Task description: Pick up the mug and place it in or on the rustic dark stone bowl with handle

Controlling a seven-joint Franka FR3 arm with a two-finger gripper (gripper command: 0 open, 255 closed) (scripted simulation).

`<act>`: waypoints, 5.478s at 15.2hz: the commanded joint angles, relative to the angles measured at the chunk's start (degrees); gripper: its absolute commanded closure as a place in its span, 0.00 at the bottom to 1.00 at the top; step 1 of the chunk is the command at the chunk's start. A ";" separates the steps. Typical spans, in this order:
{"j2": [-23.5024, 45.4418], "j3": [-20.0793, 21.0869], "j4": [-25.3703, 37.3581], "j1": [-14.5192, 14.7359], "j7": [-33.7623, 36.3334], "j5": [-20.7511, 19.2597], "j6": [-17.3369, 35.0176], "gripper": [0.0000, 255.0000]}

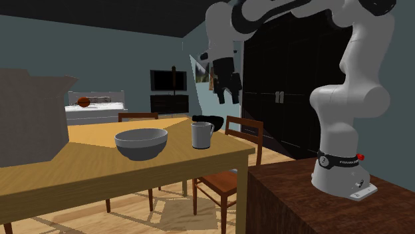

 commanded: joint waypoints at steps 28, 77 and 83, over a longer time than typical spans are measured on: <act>32.37 -7.97 16.09 -5.62 -16.96 6.89 15.88 0.00; 27.10 -10.86 35.64 -8.15 -21.23 4.28 -8.43 1.00; 31.77 -14.24 41.84 -13.48 -29.92 5.72 -10.13 1.00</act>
